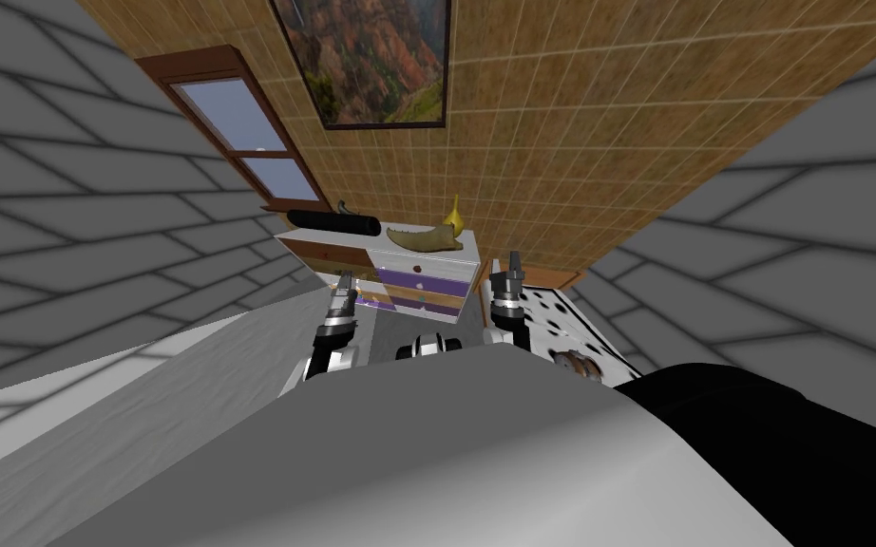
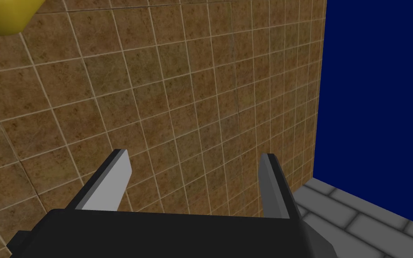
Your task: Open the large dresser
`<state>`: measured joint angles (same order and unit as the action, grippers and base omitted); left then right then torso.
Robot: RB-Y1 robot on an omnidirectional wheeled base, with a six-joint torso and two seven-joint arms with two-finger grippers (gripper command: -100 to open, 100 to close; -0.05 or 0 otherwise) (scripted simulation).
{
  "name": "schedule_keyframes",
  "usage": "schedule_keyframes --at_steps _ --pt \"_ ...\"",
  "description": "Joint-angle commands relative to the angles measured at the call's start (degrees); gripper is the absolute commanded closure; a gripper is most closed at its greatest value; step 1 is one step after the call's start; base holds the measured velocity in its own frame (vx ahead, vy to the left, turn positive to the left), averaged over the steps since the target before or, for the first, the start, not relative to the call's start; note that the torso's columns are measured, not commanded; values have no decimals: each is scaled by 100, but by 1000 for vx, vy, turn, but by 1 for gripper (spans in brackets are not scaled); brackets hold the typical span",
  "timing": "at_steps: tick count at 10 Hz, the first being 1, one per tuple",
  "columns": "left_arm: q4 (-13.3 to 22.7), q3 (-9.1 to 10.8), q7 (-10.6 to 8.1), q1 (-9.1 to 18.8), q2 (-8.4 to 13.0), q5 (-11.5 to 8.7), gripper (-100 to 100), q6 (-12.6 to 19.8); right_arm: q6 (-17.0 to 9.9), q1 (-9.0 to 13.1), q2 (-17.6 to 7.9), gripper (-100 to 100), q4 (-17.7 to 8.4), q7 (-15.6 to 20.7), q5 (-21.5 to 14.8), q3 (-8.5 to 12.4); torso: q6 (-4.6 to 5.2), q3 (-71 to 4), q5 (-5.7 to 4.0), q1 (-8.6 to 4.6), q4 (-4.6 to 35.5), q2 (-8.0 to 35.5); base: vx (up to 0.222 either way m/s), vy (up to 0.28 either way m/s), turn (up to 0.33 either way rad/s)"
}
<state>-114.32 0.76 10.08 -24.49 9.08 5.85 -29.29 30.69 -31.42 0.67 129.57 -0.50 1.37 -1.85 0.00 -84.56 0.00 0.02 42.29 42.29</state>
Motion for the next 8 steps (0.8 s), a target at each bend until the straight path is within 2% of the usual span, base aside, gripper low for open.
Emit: schedule_keyframes --at_steps 1,8 --pt "270 -57 76 41 3 4 -100 7 0 0 0 0 0 0 0 0 0 1 1 2 1 3 55 -34 -50" --pt "1148 -207 279 180 71 5 -100 -14 0 0 0 0 0 0 0 0 0 -2 0 2 -1 -3 70 -48 -57"
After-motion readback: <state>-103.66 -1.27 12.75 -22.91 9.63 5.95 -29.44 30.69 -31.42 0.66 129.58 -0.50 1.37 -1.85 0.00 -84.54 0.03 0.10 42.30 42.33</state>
